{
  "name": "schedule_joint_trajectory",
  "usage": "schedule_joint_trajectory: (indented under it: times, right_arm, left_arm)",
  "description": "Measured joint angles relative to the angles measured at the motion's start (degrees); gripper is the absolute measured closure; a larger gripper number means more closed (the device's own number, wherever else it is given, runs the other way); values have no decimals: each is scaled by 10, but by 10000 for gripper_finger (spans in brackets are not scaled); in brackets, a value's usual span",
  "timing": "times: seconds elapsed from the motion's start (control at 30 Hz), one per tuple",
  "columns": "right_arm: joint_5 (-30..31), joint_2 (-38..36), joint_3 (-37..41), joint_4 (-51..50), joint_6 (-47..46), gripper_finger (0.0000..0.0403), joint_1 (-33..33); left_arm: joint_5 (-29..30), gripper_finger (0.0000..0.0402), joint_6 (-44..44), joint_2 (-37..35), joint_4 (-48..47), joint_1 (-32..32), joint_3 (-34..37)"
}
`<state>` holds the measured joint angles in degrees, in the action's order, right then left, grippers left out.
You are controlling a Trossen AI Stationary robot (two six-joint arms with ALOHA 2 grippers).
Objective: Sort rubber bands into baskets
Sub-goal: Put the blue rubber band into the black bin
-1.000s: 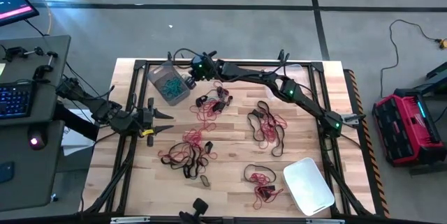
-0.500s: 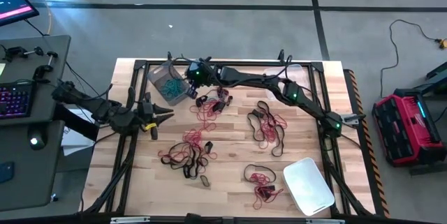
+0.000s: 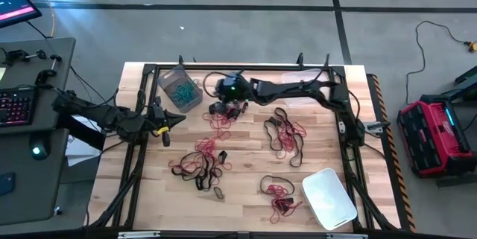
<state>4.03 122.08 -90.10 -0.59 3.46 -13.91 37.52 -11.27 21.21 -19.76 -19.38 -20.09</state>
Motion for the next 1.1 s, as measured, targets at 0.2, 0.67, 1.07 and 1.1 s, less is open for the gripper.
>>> schedule_joint_trajectory:
  times: [0.2,0.67,1.07,1.1]
  right_arm:
    - [-25,-30,48,-51,20,403,-4]
    - [-41,-22,47,-94,42,316,-16]
    - [-46,20,46,-76,28,278,-30]
    - [-46,25,46,-76,26,278,-32]
  left_arm:
    - [0,399,0,0,3,0,0]
    - [-2,399,0,0,1,0,0]
    - [-10,399,4,0,1,0,0]
    - [-10,399,4,0,1,0,0]
